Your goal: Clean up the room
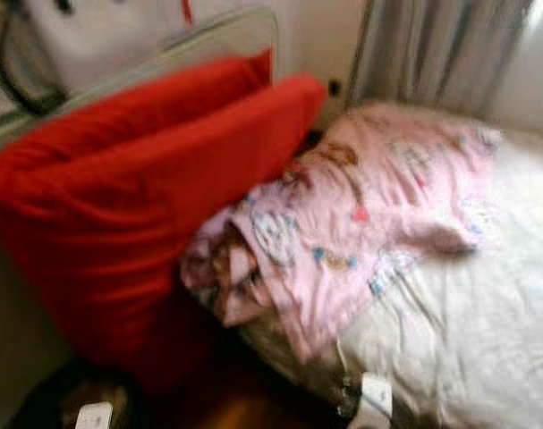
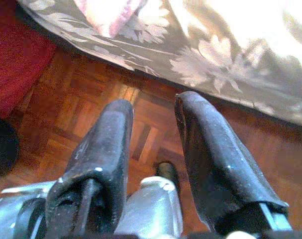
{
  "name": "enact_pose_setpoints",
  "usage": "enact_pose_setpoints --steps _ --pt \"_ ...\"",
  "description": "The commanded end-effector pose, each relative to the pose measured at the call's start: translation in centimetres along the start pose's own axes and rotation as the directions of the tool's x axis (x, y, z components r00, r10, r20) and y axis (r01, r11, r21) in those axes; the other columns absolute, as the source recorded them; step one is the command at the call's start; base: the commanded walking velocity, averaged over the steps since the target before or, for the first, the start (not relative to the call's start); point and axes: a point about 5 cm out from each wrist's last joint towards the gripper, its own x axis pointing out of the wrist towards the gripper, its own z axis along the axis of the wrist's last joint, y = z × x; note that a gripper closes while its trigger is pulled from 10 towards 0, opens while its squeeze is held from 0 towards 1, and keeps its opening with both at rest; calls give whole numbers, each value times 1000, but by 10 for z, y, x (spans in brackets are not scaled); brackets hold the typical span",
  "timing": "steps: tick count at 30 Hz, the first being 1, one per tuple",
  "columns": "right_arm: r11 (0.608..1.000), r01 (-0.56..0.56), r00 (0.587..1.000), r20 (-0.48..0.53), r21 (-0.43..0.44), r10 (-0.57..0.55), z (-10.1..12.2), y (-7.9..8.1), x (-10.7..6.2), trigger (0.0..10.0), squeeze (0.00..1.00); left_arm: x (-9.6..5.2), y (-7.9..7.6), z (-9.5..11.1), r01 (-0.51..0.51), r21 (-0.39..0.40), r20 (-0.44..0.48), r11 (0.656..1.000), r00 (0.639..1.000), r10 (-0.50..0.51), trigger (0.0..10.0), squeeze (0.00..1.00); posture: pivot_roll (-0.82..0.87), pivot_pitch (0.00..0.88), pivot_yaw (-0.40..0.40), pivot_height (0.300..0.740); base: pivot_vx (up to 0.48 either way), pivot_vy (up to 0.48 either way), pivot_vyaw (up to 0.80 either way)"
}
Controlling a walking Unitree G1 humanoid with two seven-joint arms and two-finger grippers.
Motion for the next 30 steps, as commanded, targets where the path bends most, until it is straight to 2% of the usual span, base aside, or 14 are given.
enact_pose_setpoints --steps 1,20,21,23,30 --pt "1000 0 1000 -15 0 0 -4 1 -1 10000 0 -2 5 -7 -10 11 -31 1000 999 10 10000 0 5 24 9 740 0 0 800" --pt "1000 -2 1000 -15 -1 2 -4 1 -1 10000 0 -2 5 -7 -10 10 -31 1000 999 10 10000 0 5 23 9 740 0 0 800" --pt "1000 -21 1000 9 -2 21 3 7 1 10000 0 -2 4 -6 -10 2 -26 1000 1000 10 10000 0 12 86 -15 740 0 0 0" --pt "999 -48 998 43 -6 48 13 16 4 10000 0 -1 3 -5 -10 -11 -17 1000 1000 9 10000 0 14 87 -15 740 0 0 0" --pt "999 -52 998 47 -5 52 12 20 4 10000 0 -1 4 -5 -9 -10 -17 1000 1000 9 10000 0 12 89 -12 740 0 0 0"
